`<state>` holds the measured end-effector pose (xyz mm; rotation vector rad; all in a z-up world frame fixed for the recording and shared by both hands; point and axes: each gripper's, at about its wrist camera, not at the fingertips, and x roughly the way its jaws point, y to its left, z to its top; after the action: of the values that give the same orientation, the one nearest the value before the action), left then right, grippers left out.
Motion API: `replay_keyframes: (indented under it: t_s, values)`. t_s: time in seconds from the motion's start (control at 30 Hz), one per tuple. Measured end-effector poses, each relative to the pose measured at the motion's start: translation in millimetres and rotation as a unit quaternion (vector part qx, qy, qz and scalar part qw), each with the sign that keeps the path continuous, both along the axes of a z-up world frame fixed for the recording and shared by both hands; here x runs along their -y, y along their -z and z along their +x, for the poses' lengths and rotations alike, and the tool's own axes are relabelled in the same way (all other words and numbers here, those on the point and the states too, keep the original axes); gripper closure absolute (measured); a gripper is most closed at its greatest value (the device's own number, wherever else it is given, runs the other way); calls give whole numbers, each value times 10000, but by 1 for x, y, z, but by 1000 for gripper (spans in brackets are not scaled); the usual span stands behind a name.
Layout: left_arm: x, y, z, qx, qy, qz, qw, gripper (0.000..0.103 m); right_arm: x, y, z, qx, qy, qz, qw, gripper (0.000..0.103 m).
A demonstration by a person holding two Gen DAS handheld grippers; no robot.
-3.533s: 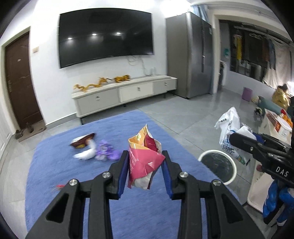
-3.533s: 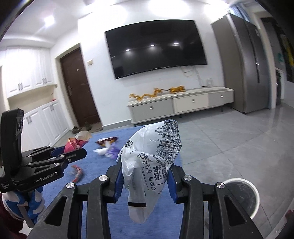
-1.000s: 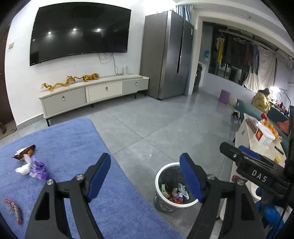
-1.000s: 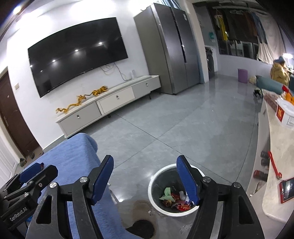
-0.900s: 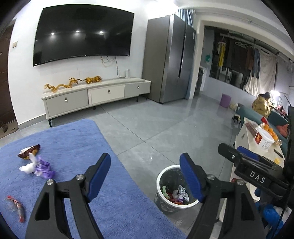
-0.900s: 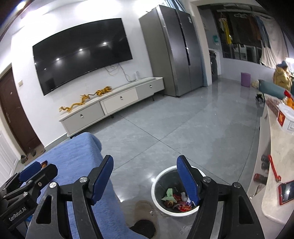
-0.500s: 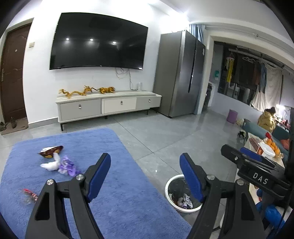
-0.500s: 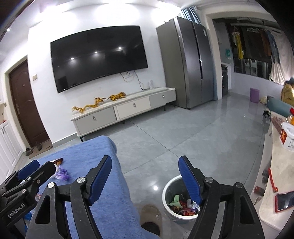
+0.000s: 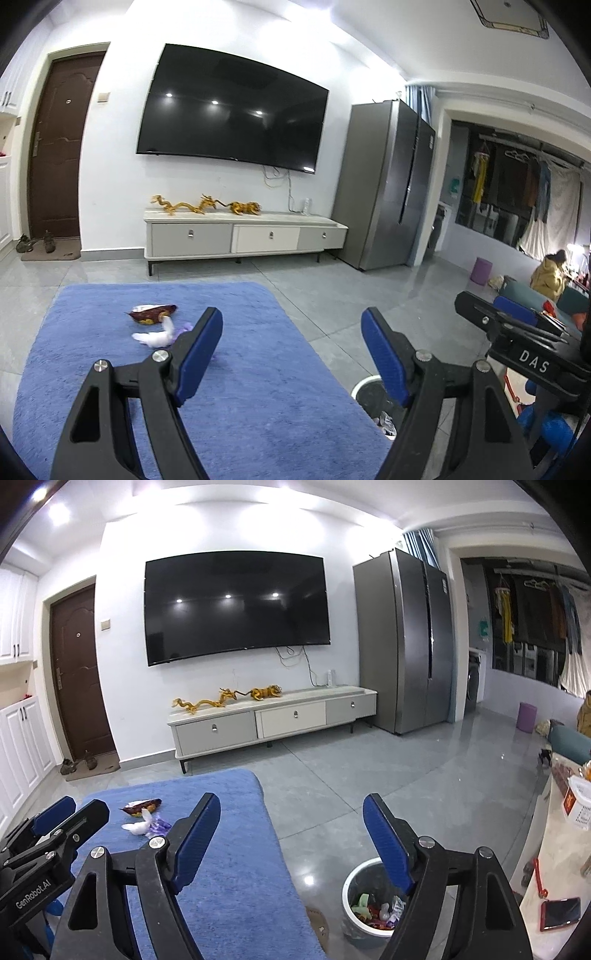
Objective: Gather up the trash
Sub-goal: 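Move both tools back over the rug toward the remaining trash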
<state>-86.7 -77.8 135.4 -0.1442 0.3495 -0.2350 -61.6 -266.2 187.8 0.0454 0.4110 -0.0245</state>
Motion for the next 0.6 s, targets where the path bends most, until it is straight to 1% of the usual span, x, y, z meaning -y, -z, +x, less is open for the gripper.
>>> replay_keyframes:
  t_s: [0.17, 0.33, 0.47, 0.6]
  values:
    - [-21, 1, -7, 49, -179, -79, 9998, 26, -14, -2, -1, 80, -107, -93, 9999, 24]
    - [-34, 5, -10, 86, -270, -100, 9995, 26, -29, -1, 1, 101, -223, -173, 9995, 24]
    - [-42, 9, -10, 50, -359, -146, 9992, 26, -37, 2, 3, 110, -301, -211, 9993, 24]
    - [-60, 17, -4, -26, -497, -206, 9985, 26, -46, 7, 9, 112, -380, -199, 9990, 24]
